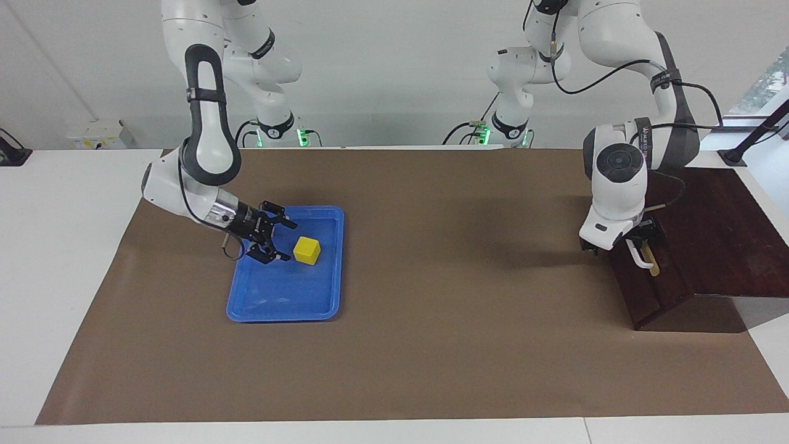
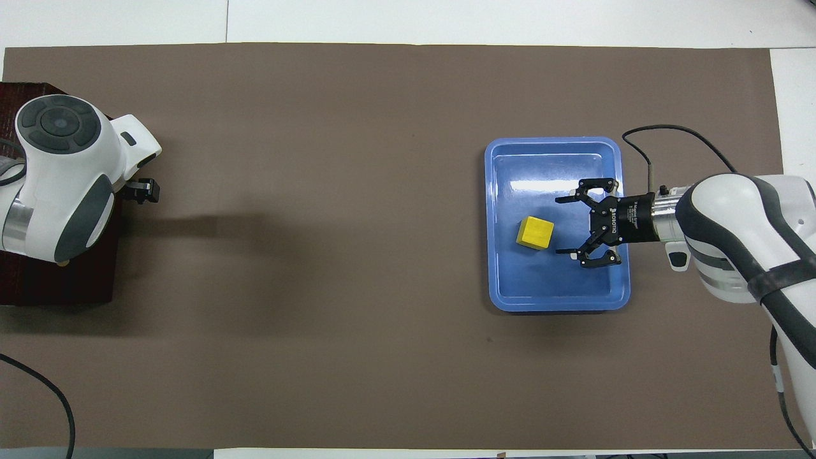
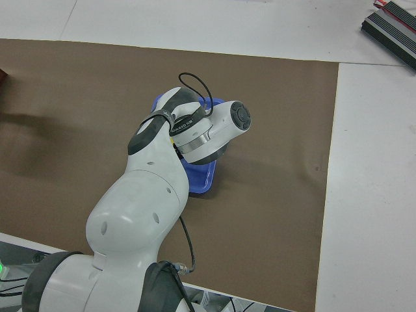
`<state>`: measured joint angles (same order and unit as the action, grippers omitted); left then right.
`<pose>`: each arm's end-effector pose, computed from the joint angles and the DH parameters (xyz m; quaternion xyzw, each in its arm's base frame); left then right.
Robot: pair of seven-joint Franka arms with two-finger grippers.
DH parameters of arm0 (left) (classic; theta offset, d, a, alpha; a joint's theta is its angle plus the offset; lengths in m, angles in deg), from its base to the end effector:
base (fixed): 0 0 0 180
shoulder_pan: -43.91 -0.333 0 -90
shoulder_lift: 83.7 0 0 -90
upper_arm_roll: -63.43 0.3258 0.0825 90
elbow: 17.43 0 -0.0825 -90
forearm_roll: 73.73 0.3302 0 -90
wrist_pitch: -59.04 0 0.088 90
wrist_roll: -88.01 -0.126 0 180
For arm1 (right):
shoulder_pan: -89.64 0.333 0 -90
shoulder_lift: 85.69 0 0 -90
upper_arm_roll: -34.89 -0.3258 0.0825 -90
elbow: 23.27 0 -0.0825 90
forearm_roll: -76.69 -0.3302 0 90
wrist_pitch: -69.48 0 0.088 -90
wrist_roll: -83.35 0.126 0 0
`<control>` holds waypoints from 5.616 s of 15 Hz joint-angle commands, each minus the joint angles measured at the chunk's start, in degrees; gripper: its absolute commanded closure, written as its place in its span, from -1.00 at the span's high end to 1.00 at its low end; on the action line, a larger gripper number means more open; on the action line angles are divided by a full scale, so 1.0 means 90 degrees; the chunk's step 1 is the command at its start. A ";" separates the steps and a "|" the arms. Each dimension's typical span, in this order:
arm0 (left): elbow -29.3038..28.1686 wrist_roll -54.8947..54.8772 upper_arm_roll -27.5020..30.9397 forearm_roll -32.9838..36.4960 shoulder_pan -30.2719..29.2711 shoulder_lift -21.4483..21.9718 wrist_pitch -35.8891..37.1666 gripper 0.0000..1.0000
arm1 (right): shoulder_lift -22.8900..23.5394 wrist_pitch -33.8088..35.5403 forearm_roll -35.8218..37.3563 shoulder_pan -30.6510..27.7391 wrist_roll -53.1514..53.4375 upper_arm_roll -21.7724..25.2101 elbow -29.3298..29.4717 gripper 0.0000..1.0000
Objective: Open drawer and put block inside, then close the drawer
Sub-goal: 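Pull the drawer open with the left gripper while the right gripper descends, then grasp the yellow cube with the right gripper while the left gripper rises, then carry the cube toward the left gripper and grasp it with the left gripper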
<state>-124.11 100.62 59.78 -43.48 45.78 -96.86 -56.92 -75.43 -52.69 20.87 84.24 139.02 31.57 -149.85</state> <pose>0.5674 -0.0148 0.4156 -0.9722 0.0615 -0.0039 0.2258 0.4991 0.0310 0.3289 -0.6221 0.6828 0.2667 0.2751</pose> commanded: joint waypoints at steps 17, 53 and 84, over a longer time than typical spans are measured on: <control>-0.0168 -0.0005 -0.0074 -0.0109 0.0446 -0.0208 -0.0329 1.00 | -0.0174 -0.0947 -0.0654 0.0327 -0.0678 -0.0041 -0.0584 1.00; 0.1842 -0.0717 -0.0064 -0.1477 0.1267 -0.0101 0.2501 1.00 | -0.0106 -0.1357 -0.1054 0.0483 -0.0874 -0.0061 -0.0614 1.00; 0.2069 1.2124 -0.0084 -0.3147 0.2781 0.0016 0.1761 1.00 | 0.0480 -0.1650 0.0069 0.3833 0.3443 -0.0090 0.1974 -1.00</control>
<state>-104.27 207.75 58.25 -72.87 69.41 -96.97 -40.43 -73.03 -66.74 20.46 118.34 168.65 30.71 -132.90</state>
